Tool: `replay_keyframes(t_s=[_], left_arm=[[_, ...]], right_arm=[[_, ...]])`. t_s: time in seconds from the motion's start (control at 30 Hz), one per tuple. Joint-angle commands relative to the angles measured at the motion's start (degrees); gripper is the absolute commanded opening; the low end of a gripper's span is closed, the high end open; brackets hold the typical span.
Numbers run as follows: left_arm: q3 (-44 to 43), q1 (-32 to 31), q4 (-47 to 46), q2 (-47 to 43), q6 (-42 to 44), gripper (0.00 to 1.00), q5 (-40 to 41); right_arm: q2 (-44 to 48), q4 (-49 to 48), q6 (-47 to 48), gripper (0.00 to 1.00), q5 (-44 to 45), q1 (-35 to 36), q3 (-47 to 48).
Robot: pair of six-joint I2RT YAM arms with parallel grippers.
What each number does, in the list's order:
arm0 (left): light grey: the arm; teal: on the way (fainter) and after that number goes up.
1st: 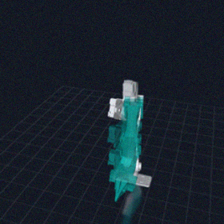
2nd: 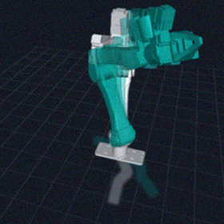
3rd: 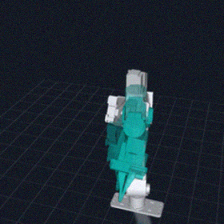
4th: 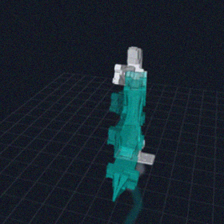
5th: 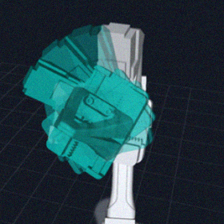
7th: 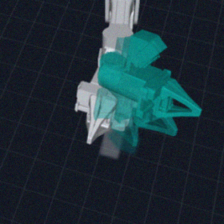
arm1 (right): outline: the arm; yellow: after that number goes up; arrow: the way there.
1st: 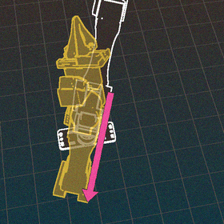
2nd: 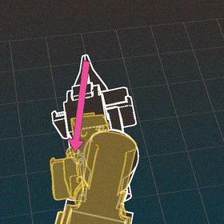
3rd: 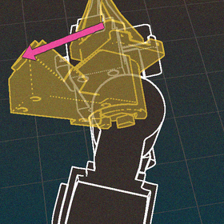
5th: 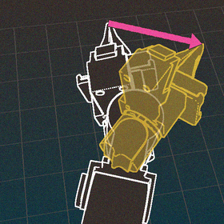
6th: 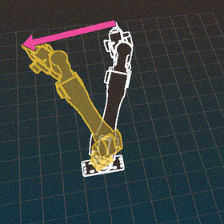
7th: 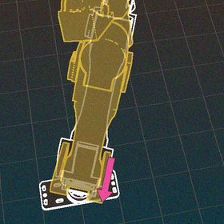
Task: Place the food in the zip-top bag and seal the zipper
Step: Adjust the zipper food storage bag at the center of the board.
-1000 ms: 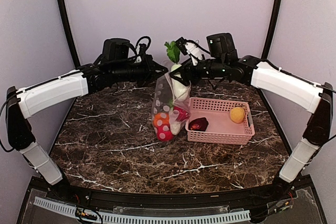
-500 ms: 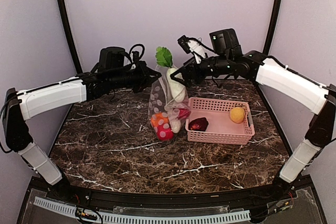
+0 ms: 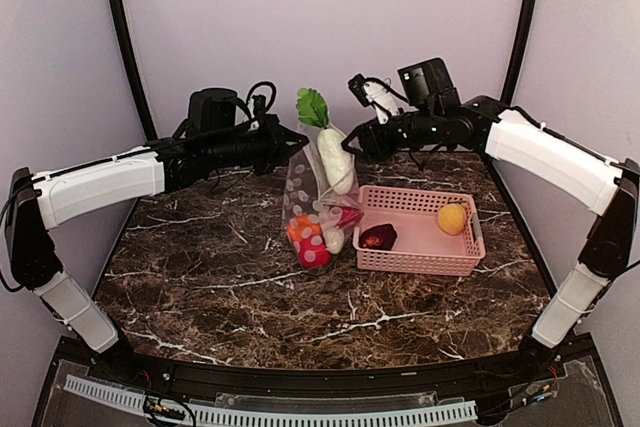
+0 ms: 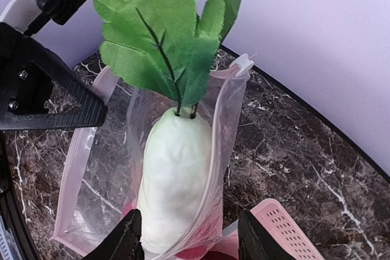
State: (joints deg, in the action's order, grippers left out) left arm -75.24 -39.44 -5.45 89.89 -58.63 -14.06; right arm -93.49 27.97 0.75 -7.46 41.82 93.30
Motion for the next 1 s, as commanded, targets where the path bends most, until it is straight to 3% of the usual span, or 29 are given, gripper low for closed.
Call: replay_keyframes(t_s=[0.0,0.13,0.3,0.6,0.67,0.8,0.83,0.9,0.97], left_arm=[[0.10,0.40,-1.94,-1.48,1.48,0.01,-1.33],[0.16,0.33,-3.12,-1.25,1.93,0.01,-2.94],[0.31,0.38,-3.14,-1.21,2.61,0.01,-4.19],[-4.16,1.30,4.71,0.00,11.50,0.01,0.43],[-5.82,1.53,5.01,0.34,12.68,0.01,1.34],[-8.28,1.56,4.63,-0.72,15.63,0.01,2.91],[-8.79,1.58,4.83,-0.83,16.44,0.01,3.32],[-9.31,1.56,5.09,-0.93,16.89,0.01,3.39],[-8.99,1.56,4.99,-0.72,16.97,0.01,3.21]], right_arm=[[-3.14,3.33,-3.19,0.48,-0.42,-0.64,2.15],[-4.73,4.84,-5.63,0.42,-2.42,-1.73,2.51],[-4.41,4.83,-7.25,0.12,-5.59,-3.14,5.09],[-4.76,2.98,-8.50,0.06,-21.31,-3.06,13.95],[-5.71,3.15,-8.78,0.00,-24.09,-3.07,15.57],[-5.90,3.60,-7.78,0.00,-23.61,-3.07,17.85],[-6.11,4.14,-7.33,0.04,-21.77,-3.06,18.14],[-6.18,4.84,-6.52,0.27,-18.14,-3.06,17.53],[-5.86,4.87,-5.83,0.37,-16.51,-3.15,16.07]])
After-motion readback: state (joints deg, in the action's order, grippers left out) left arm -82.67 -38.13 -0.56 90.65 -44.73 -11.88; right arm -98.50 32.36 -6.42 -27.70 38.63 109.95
